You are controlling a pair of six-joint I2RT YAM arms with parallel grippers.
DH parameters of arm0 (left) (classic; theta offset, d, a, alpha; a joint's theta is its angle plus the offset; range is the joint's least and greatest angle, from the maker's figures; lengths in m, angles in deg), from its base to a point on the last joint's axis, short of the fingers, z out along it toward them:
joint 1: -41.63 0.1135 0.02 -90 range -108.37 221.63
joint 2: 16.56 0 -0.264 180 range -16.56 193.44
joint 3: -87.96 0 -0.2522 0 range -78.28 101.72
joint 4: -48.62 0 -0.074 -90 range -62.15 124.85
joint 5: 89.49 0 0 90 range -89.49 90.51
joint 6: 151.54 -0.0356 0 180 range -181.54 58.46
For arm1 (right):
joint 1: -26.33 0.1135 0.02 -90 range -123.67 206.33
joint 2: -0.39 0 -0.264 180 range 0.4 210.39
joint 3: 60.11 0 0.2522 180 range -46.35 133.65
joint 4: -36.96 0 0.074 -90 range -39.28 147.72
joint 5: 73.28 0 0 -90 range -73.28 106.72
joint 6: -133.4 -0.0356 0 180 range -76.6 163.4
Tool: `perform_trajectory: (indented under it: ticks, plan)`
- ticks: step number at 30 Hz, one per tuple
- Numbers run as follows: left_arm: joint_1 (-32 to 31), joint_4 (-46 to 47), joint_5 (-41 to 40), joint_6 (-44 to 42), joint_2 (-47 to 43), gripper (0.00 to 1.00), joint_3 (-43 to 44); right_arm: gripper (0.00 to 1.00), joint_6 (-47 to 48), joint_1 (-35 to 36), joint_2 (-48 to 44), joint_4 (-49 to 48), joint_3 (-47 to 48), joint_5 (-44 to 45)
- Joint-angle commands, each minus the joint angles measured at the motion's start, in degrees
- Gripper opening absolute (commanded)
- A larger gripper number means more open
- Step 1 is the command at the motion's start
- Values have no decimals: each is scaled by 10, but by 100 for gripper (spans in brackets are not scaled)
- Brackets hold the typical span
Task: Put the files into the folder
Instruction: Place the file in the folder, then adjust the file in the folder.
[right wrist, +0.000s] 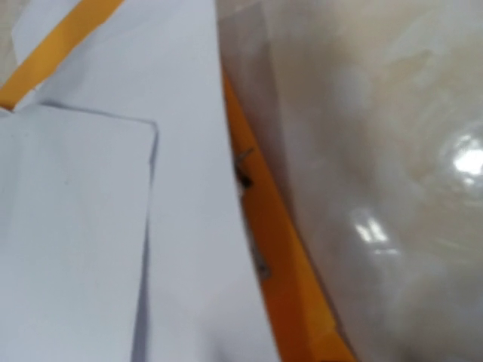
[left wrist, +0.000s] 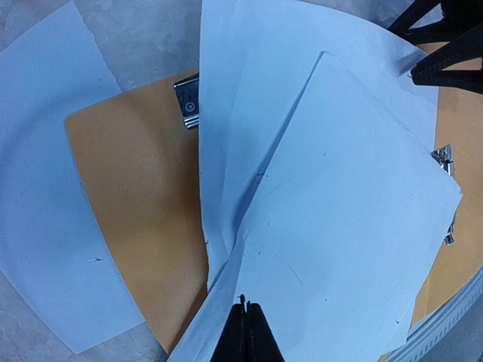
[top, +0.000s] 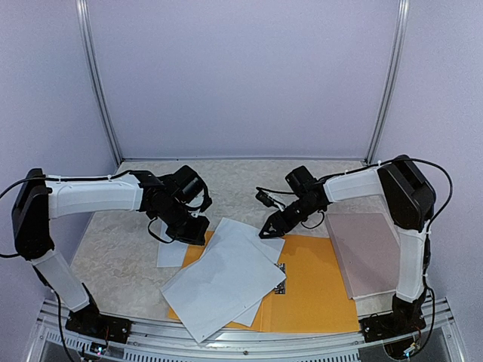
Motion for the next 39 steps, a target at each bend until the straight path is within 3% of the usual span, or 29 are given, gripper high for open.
perform_trajectory:
  ticks: [1, 7, 9, 14, 20, 23, 25, 32, 39]
  plan:
    - [-5, -17, -15, 27, -23, 12, -21, 34, 0, 6, 8, -12, -15, -36]
    - [-35, -38, 32, 53, -133, 55, -109, 7, -12, 6, -11, -19, -32, -41]
    - [-62, -34, 43, 58, -174, 61, -134, 0, -20, 5, -12, -22, -35, -40]
    - [-126, -36, 48, 86, -243, 71, -161, 0, -66, 6, -22, -39, -44, -21]
    - [-151, -53, -15, 103, -190, 74, -152, 0, -123, 5, -44, -71, -68, -7]
    - [-145, -45, -88, 86, -149, 76, -124, 0, -132, 5, -54, -81, -81, -18]
    - [-126, -27, -95, 68, -128, 76, -106, 0, -136, 5, -61, -85, -89, -24]
    - [-30, 26, -11, -29, -79, 73, -82, 0, -163, 7, -83, -98, -106, -40]
    - [-8, 39, 121, -90, -48, 63, -64, 0, -155, 7, -82, -86, -101, -35]
